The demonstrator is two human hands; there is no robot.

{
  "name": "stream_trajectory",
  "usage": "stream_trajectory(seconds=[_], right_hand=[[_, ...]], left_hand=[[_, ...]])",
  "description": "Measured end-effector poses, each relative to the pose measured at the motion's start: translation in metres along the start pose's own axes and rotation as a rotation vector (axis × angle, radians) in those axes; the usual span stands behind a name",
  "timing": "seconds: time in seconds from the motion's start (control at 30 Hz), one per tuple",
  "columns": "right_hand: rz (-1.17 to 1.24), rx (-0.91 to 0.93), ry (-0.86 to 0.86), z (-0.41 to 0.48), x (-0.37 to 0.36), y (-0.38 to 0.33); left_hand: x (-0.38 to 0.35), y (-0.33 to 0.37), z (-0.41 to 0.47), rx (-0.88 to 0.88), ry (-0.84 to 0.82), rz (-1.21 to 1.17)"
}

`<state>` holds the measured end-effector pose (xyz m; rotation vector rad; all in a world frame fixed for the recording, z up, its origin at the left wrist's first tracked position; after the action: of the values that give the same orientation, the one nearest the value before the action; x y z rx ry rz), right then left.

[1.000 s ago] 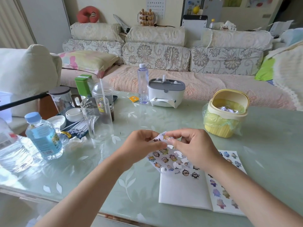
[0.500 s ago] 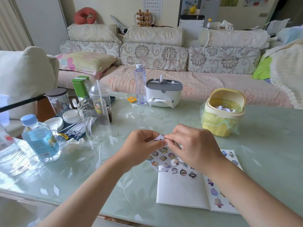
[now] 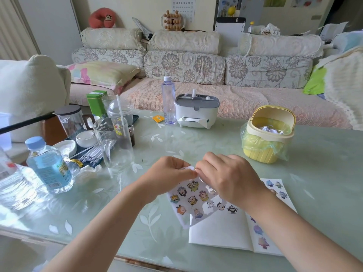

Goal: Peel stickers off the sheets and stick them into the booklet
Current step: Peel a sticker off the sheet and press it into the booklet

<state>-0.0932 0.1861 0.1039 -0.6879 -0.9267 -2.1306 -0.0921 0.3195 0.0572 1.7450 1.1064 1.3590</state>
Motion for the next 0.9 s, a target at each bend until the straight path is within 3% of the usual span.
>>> stream_trajectory(seconds=[0.1,0.17,0.27,0.33,0.43,0.53,0.63,0.73,0.9], right_hand=[[0.011,0.007,-0.010,0.001,-0.003,-0.003],[0.006,-0.024,-0.030,0.001,-0.006,-0.002],[0.099,-0.248,-0.114,-0.004,-0.017,0.018],[0.213,-0.449,-0.260,-0.014,-0.031,0.032],[0.430,-0.704,-0.449,-0.033,-0.049,0.048],[0.714,-0.937,-0.448,-0.047,-0.059,0.056],[0.865,-1.027,-0.409,-0.048,-0.062,0.056],[0.805,-0.958,-0.371,-0.045,-0.058,0.053],[0.281,-0.597,-0.125,-0.028,-0.032,0.040]], left_hand=[[-0.001,-0.001,0.000,0.015,-0.035,0.054],[-0.001,-0.001,0.001,-0.039,0.026,0.134],[0.018,0.018,-0.008,-0.322,0.500,0.541],[0.013,0.034,-0.022,-0.533,0.677,0.701],[-0.009,0.044,-0.023,-0.638,0.559,0.708],[-0.022,0.023,-0.007,-0.381,0.442,0.660],[-0.028,0.006,0.005,-0.211,0.384,0.552],[-0.032,0.000,0.013,-0.154,0.230,0.236],[-0.029,-0.006,0.014,-0.116,0.200,-0.086]])
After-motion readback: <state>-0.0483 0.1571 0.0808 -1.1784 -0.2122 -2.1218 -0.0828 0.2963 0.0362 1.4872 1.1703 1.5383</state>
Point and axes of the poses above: each hand's wrist, its own z-axis towards the middle knuckle, its own x-axis out of the back of the hand, y = z × x, the point moved 8 cm from there along z, towards the middle knuckle, and after that the axes turned 8 degrees about -y, right-handed, at the moved point
